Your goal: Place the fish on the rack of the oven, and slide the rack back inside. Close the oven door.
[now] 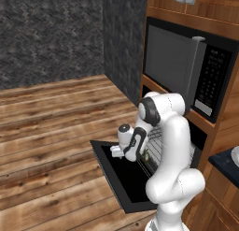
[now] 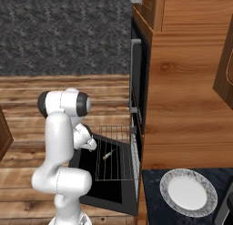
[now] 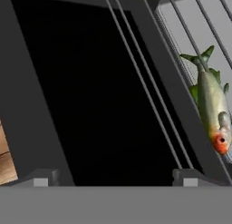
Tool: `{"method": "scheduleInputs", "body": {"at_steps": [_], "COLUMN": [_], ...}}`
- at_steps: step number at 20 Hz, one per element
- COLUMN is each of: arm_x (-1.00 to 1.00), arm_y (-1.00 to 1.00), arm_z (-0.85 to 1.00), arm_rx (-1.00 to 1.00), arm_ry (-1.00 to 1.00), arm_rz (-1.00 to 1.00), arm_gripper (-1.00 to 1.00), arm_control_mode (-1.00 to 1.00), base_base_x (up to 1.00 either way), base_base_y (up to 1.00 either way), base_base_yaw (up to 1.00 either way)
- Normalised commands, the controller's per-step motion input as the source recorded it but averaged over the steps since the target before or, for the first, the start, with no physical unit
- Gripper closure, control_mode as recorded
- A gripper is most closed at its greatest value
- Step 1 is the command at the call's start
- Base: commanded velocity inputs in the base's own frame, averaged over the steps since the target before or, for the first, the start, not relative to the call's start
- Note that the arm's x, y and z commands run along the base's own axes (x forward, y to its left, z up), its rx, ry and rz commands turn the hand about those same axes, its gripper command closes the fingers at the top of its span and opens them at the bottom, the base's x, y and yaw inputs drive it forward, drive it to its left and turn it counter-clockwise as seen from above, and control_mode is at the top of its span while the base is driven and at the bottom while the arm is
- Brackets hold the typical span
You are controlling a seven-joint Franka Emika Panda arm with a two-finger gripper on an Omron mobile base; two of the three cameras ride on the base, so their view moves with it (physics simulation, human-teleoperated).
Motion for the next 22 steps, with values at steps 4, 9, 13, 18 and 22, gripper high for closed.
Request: {"method": "scheduleInputs", "body": {"at_steps": [4, 9, 13, 18, 22], "arm_x": [0.23, 0.21, 0.31, 0.48, 0.57], "arm_y": [0.04, 0.07, 0.00, 0.00, 0.04], "arm_z": [-0.32, -0.17, -0.19, -0.35, -0.64], "arm_rx": [0.00, 0.00, 0.00, 0.00, 0.00], "arm_ry": [0.00, 0.00, 0.00, 0.00, 0.00], "arm_rz": [0.08, 0.15, 0.18, 0.14, 0.11], "arm_gripper": [-1.00, -1.00, -1.00, -1.00, -1.00], "arm_control_mode": [-1.00, -1.00, -1.00, -1.00, -1.00], "base_base_x": [0.00, 0.00, 0.00, 0.00, 0.00], "base_base_y": [0.00, 0.00, 0.00, 0.00, 0.00], "base_base_yaw": [0.00, 0.00, 0.00, 0.00, 0.00]}}
